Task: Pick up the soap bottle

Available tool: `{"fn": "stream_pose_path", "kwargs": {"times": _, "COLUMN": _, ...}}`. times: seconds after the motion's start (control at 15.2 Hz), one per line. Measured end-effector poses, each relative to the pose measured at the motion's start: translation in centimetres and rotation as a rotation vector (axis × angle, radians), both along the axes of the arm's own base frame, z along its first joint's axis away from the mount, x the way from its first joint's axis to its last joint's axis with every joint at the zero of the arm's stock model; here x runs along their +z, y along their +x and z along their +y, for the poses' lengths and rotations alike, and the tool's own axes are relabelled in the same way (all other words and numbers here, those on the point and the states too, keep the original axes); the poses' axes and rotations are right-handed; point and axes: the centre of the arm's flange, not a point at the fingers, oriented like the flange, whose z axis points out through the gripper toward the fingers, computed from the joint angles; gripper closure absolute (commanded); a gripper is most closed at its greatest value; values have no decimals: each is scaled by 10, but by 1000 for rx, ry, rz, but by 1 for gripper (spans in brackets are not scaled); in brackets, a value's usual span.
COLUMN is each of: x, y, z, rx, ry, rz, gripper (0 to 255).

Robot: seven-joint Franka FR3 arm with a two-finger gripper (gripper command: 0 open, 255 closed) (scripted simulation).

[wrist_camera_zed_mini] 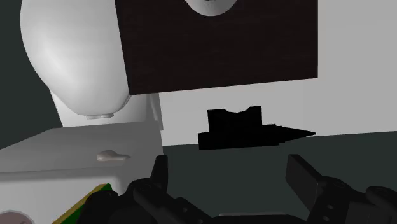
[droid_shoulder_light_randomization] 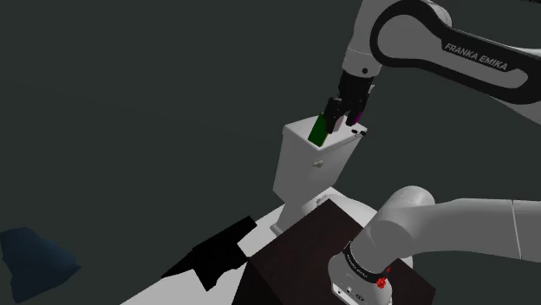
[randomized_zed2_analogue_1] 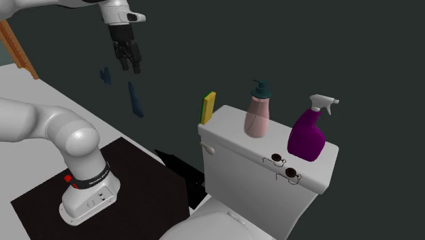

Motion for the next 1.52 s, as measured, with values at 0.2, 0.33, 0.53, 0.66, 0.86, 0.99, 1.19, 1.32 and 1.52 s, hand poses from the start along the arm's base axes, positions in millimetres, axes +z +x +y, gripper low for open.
{"fn": "stream_pose_path", "kwargs": {"times": 0.2, "x": -2, "y": 3, "z": -16, "rx": 2, "ry": 4, "rz": -10, "gripper": 0}}
{"fn": "stream_pose_path", "kwargs": {"times": 0.33, "x": -2, "y": 10, "z": -36, "rx": 5, "ry": 8, "rz": -24, "gripper": 0}}
{"fn": "stream_pose_path", "kwargs": {"times": 0.53, "x": -3, "y": 21, "z": -75, "rx": 10, "ry": 15, "rz": -47, "gripper": 0}}
{"fn": "stream_pose_path", "kwargs": {"times": 0.66, "x": -8, "y": 29, "z": -100, "rx": 15, "ry": 20, "rz": -62, "gripper": 0}}
{"fn": "stream_pose_path", "kwargs": {"times": 0.86, "x": -6, "y": 40, "z": -137, "rx": 20, "ry": 26, "rz": -87, "gripper": 0}}
{"fn": "stream_pose_path", "kwargs": {"times": 0.99, "x": -9, "y": 48, "z": -160, "rx": 25, "ry": 32, "rz": -102, "gripper": 0}}
{"fn": "stream_pose_path", "kwargs": {"times": 1.19, "x": -13, "y": 58, "z": -198, "rx": 31, "ry": 39, "rz": -126, "gripper": 0}}
{"fn": "stream_pose_path", "kwargs": {"times": 1.32, "x": -14, "y": 67, "z": -223, "rx": 34, "ry": 44, "rz": -142, "gripper": 0}}
{"fn": "stream_pose_path", "kwargs": {"times": 1.52, "x": -17, "y": 80, "z": -262, "rx": 40, "ry": 51, "rz": -166, "gripper": 0}}
